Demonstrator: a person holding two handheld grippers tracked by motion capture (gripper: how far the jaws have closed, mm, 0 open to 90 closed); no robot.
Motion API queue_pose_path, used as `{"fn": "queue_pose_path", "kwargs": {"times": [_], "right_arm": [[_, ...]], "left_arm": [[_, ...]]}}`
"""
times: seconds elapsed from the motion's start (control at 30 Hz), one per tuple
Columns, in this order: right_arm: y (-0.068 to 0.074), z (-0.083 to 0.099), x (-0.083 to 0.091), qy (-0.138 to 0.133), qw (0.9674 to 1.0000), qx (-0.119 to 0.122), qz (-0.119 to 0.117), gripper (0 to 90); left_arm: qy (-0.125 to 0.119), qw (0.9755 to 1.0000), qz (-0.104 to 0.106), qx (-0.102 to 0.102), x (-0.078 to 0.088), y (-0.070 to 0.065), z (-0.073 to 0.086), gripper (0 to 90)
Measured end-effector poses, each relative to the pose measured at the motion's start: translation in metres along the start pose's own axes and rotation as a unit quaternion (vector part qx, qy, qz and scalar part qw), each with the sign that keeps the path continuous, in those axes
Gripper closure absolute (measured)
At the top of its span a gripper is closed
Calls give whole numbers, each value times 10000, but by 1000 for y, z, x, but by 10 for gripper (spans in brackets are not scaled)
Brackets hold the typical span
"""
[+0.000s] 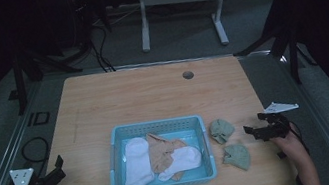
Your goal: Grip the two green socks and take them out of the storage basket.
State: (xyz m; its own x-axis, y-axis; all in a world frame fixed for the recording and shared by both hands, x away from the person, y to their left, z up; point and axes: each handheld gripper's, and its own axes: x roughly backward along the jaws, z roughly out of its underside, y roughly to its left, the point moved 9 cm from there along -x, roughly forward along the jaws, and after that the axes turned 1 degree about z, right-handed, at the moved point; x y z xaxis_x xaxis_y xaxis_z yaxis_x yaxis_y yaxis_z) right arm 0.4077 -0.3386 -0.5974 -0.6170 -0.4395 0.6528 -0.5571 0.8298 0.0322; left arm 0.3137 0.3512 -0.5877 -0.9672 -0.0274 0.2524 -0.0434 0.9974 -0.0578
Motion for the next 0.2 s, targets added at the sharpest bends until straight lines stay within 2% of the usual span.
{"fn": "queue_pose_path", "kwargs": {"times": [0.2], "right_arm": [[-1,7,-3,82,10000,-31,-14,111]], "left_arm": [[6,10000,10,15,0,0,0,4]]}}
